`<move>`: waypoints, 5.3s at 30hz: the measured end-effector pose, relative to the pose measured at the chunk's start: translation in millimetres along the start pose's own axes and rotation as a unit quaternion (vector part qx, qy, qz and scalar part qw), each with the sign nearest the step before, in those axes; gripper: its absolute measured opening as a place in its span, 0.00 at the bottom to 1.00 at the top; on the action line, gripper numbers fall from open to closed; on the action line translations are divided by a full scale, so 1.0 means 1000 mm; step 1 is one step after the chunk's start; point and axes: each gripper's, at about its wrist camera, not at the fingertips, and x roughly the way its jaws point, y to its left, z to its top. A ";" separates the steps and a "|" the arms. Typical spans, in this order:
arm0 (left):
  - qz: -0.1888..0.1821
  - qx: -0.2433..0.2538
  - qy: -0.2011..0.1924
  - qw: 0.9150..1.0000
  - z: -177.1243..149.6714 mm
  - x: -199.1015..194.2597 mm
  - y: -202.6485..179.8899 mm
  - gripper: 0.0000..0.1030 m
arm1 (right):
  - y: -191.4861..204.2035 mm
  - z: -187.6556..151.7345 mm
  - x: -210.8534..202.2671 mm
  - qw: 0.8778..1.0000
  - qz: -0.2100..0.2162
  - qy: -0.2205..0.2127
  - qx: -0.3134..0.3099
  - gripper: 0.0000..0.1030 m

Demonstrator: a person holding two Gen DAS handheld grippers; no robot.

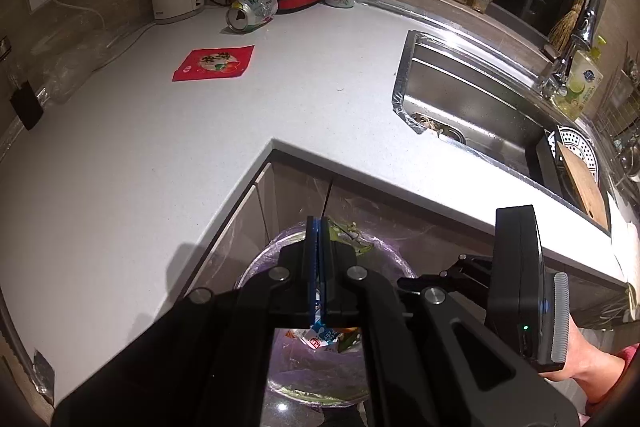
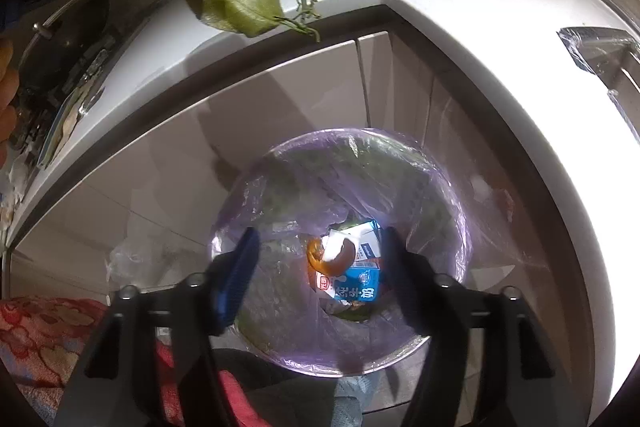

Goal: Collect trash
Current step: 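Carry the leaf and peel over the bin and open both tools to drop them, then lower the left tool onto the red snack wrapper and pinch its corner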

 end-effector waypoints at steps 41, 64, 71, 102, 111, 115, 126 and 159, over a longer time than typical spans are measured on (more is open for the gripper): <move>-0.019 0.011 0.101 0.995 -0.095 0.102 -0.021 0.72 | -0.016 -0.032 -0.105 0.991 -0.074 -0.035 0.106 0.98; 0.037 -0.074 -0.006 0.997 0.044 0.078 0.055 0.93 | -0.051 -0.002 -0.123 0.987 -0.080 -0.076 0.119 0.98; 0.075 -0.141 -0.017 0.987 0.100 0.111 0.113 0.93 | -0.082 0.013 -0.118 0.987 -0.080 -0.072 0.120 0.98; 0.230 -0.485 0.064 0.841 0.228 0.235 0.167 0.93 | -0.203 0.098 -0.068 0.991 0.034 -0.077 0.100 0.98; 0.295 -0.466 0.087 0.830 0.240 0.252 0.160 0.93 | -0.228 0.101 -0.068 0.989 0.041 -0.083 0.112 0.98; 0.303 -0.466 0.077 0.828 0.237 0.250 0.157 0.93 | -0.234 0.105 -0.068 0.990 0.040 -0.084 0.111 0.98; 0.300 -0.428 0.056 0.851 0.240 0.244 0.150 0.65 | -0.229 0.106 -0.066 0.991 0.040 -0.077 0.104 0.98; 0.171 -0.286 0.005 0.943 0.197 0.187 0.146 0.01 | -0.202 0.123 -0.050 0.993 0.065 -0.084 0.057 0.98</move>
